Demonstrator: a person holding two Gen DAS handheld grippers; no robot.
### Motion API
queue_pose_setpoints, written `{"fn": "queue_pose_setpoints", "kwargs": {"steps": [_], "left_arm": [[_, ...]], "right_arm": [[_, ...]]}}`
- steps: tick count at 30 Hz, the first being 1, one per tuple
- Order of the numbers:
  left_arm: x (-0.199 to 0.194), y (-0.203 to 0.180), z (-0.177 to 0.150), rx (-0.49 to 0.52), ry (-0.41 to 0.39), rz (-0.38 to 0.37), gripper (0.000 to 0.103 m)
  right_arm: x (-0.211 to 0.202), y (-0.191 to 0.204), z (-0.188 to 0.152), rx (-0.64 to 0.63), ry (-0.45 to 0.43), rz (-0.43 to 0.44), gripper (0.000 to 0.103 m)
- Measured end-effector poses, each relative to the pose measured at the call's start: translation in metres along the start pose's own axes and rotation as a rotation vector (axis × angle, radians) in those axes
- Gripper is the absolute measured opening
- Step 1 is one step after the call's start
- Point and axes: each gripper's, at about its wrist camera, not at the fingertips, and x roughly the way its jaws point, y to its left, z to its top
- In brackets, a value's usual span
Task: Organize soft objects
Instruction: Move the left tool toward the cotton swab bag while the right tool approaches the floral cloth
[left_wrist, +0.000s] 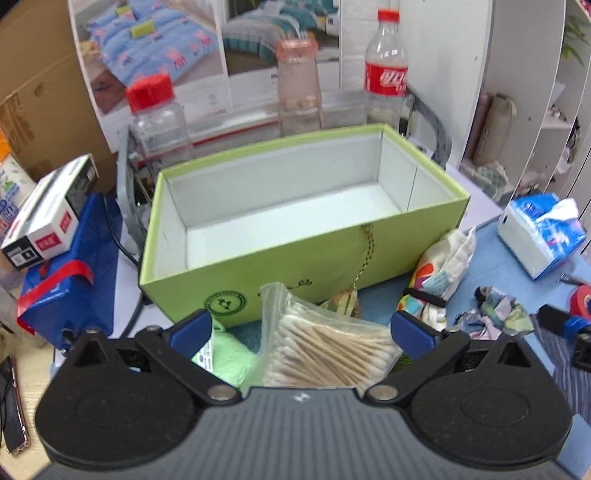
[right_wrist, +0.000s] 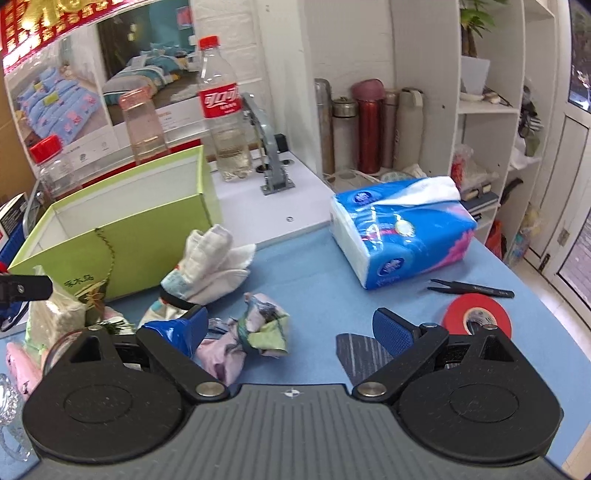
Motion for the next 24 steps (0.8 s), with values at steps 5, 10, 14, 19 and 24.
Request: {"fn": "queue_pose_setpoints", "kwargs": {"steps": [5,10,14,19,24], "left_arm": [[0.010,0.023,-0.006,-0.037,0.020,0.050,0.102],[-0.003,0.070,-0.021,-0.129,-0.009,0.122,0.102],[-0.014,0.105,-0.037,-0.187,-0.002,0.266,0.102],[-0.037,0.146,-0.055,-0.279,-0.026,0.447,0.102],[-0.058,0.138,-0.049,-0.285,-0.092,0.252,0.102]], "right_arm": [[0.003,-0.007,0.000,0.025,0.004,0.001,0.083],[0.009,-0.005,-0.001,0.031,0.022,0.025,0.083],[0.013,0.009,0.006,0.013,0.034,0.061,0.083],[0.008,0.056,0.021,-0.137,0.012,0.141,0.083],[0.001,0.079,0.025,-0.196,-0.007,0.181,0.083]]}}
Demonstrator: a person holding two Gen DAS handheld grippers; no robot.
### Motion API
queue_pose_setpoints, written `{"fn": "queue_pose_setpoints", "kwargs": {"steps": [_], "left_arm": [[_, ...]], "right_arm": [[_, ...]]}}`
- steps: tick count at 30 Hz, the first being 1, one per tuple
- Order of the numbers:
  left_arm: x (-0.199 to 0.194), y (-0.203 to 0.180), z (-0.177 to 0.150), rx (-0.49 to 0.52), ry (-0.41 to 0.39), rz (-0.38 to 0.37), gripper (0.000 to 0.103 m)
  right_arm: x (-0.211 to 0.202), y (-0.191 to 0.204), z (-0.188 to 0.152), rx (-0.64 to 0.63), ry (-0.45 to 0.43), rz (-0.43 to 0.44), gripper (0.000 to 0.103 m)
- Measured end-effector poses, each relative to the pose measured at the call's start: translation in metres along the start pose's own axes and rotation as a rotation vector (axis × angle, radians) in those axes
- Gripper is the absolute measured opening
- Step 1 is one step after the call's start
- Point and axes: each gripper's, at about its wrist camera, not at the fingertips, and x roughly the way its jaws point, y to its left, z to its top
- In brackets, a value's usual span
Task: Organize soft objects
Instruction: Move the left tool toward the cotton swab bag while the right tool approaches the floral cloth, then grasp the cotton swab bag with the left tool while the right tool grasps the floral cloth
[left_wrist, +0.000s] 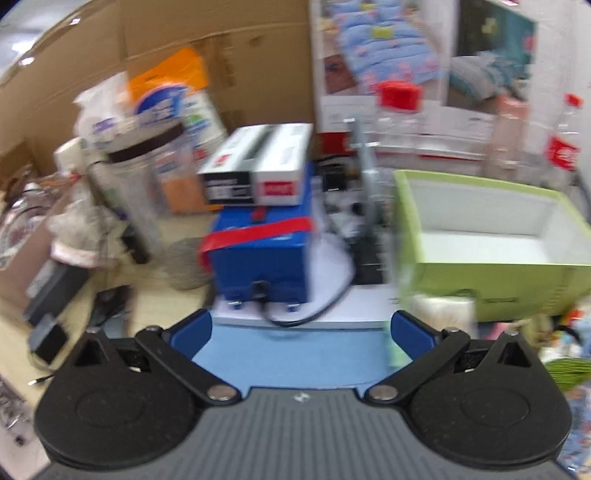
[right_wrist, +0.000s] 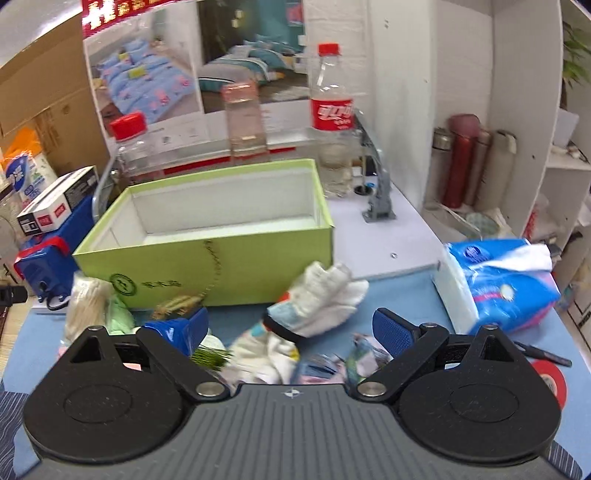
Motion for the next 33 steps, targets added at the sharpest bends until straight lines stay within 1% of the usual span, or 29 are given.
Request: {"fn": "queue_pose_setpoints", "kwargs": {"steps": [2,4,5,6,8,10,13,15,17,21,24,26,28,29,31,33], "left_arm": [[0.008,-0.022,0.003,0.045,0.019,-0.107,0.102],[0.020,-0.044,0.004,0.097,0.052,-0.164,0.102],[0.028,-0.055,0.004,0.133,0.063,-0.174,0.102],[0.039,-0.064,0.003,0.162,0.079,-0.157,0.103],[0.057,-0.070,0.000,0.185,0.111,-0.095,0.103],[0.070,-0.063,-0.003,0.170,0.139,-0.055,0.102],[0.073,-0.031,-0.013,0.118,0.147,0.015,0.102],[0.072,-0.002,-0.020,0.079,0.151,0.092,0.102],[0.064,0.027,-0.024,0.000,0.150,0.118,0.102],[0.045,0.061,-0.026,-0.135,0.117,0.122,0.102],[0.037,0.062,-0.025,-0.179,0.097,0.082,0.102],[0.034,0.055,-0.025,-0.183,0.096,0.047,0.102],[0.033,0.047,-0.026,-0.165,0.098,0.029,0.102],[0.034,0.041,-0.028,-0.156,0.095,0.030,0.102],[0.034,0.037,-0.030,-0.141,0.094,0.035,0.102],[0.035,0.036,-0.032,-0.138,0.100,0.036,0.102]], "right_arm": [[0.000,-0.002,-0.002,0.019,0.002,-0.007,0.083],[0.001,-0.009,-0.006,0.045,0.015,-0.008,0.083],[0.001,-0.013,-0.008,0.057,0.022,-0.009,0.083],[0.001,-0.017,-0.010,0.071,0.029,-0.012,0.083],[0.001,-0.028,-0.015,0.098,0.041,-0.029,0.083],[0.000,-0.040,-0.018,0.119,0.047,-0.055,0.083],[-0.001,-0.056,-0.021,0.148,0.045,-0.093,0.083],[0.000,-0.064,-0.023,0.146,0.048,-0.096,0.083],[0.005,-0.071,-0.025,0.131,0.064,-0.093,0.083],[0.020,-0.082,-0.025,0.128,0.097,-0.119,0.083],[0.032,-0.077,-0.024,0.103,0.121,-0.071,0.083],[0.046,-0.073,-0.022,0.094,0.141,-0.052,0.083],[0.063,-0.070,-0.022,0.070,0.174,-0.093,0.083],[0.071,-0.069,-0.024,0.053,0.184,-0.107,0.083],[0.080,-0.073,-0.027,0.041,0.199,-0.103,0.083],[0.078,-0.082,-0.032,0.053,0.210,-0.095,0.083]]}}
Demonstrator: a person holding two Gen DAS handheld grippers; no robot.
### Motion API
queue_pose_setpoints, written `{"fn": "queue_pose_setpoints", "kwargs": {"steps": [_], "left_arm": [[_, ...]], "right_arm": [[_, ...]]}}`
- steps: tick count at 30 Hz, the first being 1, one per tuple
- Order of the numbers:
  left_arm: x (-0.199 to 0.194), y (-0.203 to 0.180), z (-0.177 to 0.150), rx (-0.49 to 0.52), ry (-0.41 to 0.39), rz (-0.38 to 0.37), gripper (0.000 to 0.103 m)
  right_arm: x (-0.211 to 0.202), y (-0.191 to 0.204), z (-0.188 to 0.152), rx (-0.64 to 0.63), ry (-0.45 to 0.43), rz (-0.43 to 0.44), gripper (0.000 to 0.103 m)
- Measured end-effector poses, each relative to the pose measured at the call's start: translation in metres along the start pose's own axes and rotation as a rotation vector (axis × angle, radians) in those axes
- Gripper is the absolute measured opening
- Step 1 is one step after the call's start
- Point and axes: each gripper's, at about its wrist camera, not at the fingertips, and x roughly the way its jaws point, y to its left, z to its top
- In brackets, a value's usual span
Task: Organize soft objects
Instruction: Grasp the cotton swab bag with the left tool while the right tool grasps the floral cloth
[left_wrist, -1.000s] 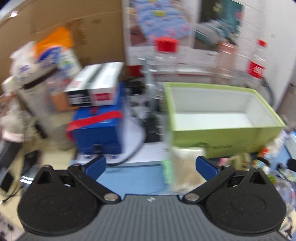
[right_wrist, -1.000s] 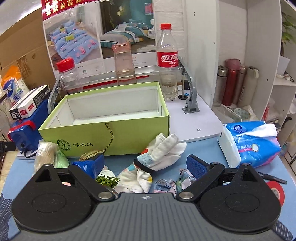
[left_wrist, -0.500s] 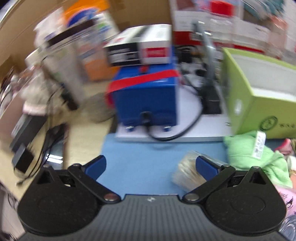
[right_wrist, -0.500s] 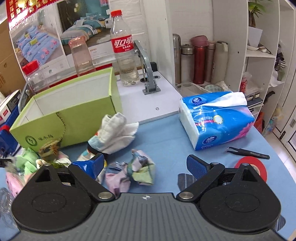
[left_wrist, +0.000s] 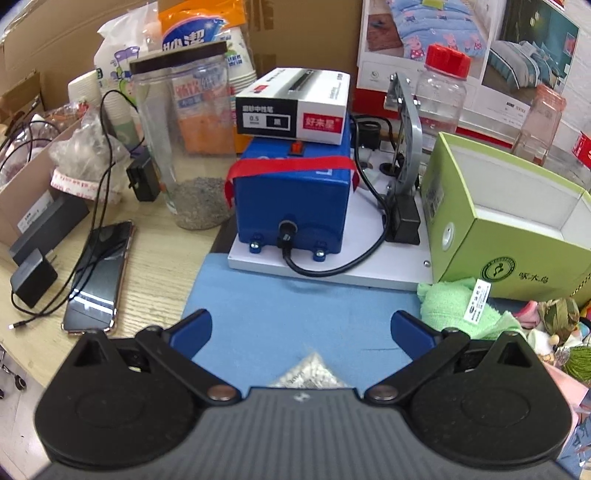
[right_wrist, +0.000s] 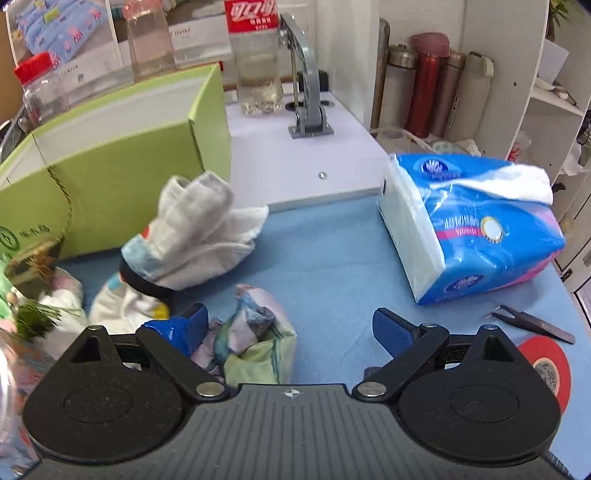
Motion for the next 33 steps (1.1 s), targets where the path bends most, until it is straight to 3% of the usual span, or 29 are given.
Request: {"fn": "queue_pose_setpoints", "kwargs": {"steps": [4,8,15,18,24,32,33], "left_arm": [[0.002,0.002,-0.006,-0.008,0.016,-0.004,0.102],[0.002,0.001,-0.012,-0.007,0.024,-0.006,0.102],[-0.009,0.006,-0.023,0.007,0.012,0.001,0.102],[-0.014,0.012,-0.028,0.008,0.011,0.014,0.102],[-0.025,0.024,-0.043,-0.010,0.020,-0.003,0.102],[-0.016,0.034,-0.045,-0.063,0.071,-0.019,0.102],[-0.013,0.033,-0.043,-0.075,0.080,-0.026,0.102]], "right_arm": [[-0.013,-0.021,-0.022,0.023,0.023,0.038,0.084],[-0.040,-0.031,-0.058,-0.020,0.028,-0.034,0.083],[-0.106,-0.050,-0.099,0.036,-0.117,0.038,0.083],[-0.118,-0.046,-0.113,-0.024,-0.158,0.090,0.083],[-0.113,-0.027,-0.116,-0.214,-0.158,0.081,0.083],[-0.072,-0.020,-0.116,-0.136,-0.090,0.093,0.086],[-0.073,-0.018,-0.120,-0.145,-0.122,0.074,0.085]]}}
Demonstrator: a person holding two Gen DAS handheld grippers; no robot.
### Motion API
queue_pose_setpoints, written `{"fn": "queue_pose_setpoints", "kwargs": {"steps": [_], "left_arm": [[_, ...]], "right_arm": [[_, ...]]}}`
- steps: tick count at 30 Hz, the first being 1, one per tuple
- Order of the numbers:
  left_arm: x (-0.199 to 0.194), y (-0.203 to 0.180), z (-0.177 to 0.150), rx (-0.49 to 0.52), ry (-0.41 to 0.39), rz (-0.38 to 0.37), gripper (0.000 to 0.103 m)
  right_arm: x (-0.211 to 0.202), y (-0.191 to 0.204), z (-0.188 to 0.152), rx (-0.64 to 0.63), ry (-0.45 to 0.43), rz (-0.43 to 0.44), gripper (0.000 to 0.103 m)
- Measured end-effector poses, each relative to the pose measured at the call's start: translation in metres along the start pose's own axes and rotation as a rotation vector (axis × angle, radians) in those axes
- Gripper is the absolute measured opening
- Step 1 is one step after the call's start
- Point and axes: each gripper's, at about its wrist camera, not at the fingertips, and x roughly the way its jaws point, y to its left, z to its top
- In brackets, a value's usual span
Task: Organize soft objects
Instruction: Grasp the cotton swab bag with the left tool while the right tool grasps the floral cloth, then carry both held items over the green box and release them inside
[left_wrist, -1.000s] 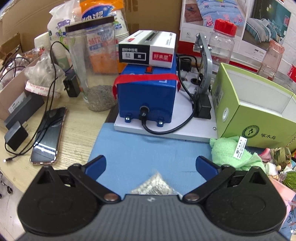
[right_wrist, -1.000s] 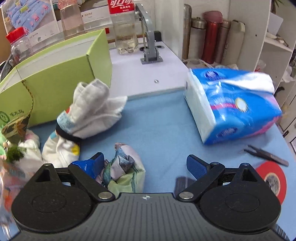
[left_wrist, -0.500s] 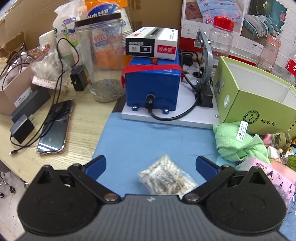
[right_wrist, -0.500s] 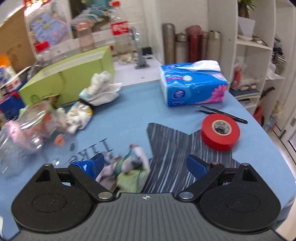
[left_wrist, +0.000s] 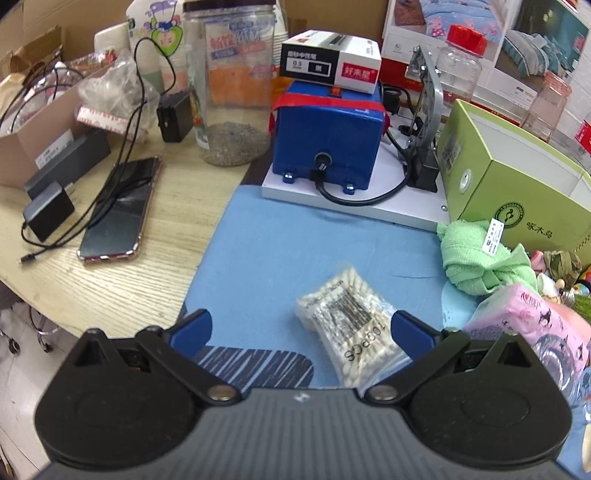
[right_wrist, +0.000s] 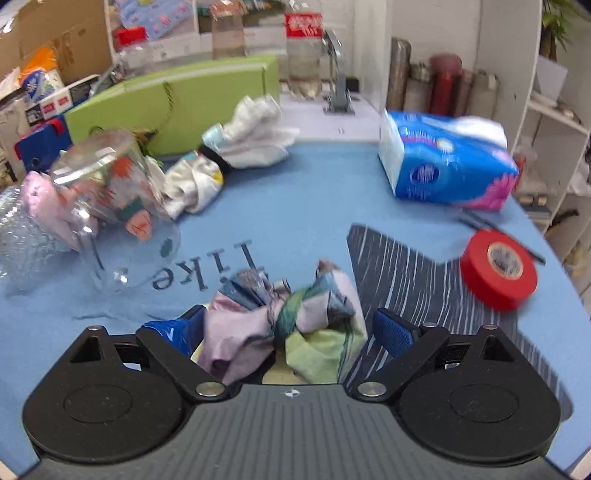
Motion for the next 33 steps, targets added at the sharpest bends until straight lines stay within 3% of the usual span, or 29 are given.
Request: {"fn": "queue_pose_setpoints", "kwargs": {"steps": [6,11,17,20,21,22,26,29,33], "left_arm": [[0.026,-0.017,0.006,-0.033,0.057,-0.022,0.102],[0.047,-0.029,0.003,-0.018,0.102,0.017,0.102],[0.046,-0.022,-0.001,-0.037,0.086,0.003,0.100],[0.043,-0.025,-0.003,-0.023,0.065,0.023,0.087],[0.040,-0.026,-0.004,-0.019,0.055,0.018,0.061],[0.037,-0.025,-0.004,-0.024,0.052,0.016,0.046],[0.030,-0.008,-0.004,-0.094,0.060,-0.065,0.040],[0.024,0.001,-0.003,-0.126,0.063,-0.099,0.040],[0.009,0.002,0.007,-0.111,0.024,-0.099,0.040]], "right_arm": [[-0.005,0.000,-0.009,0.024,-0.062,-0.009,0.086],[-0.001,-0.001,-0.010,0.029,-0.083,-0.016,0.088],[0.000,0.000,-0.011,0.028,-0.101,-0.028,0.088],[0.000,-0.001,-0.013,0.024,-0.114,-0.019,0.088],[-0.001,-0.002,-0.014,0.025,-0.119,-0.014,0.087],[-0.002,-0.003,-0.015,0.024,-0.127,-0.011,0.085],[-0.008,-0.003,-0.017,0.017,-0.156,0.006,0.060],[-0.012,-0.009,-0.013,0.038,-0.156,0.046,0.055],[-0.031,-0.013,0.004,0.071,-0.230,0.112,0.054]]}}
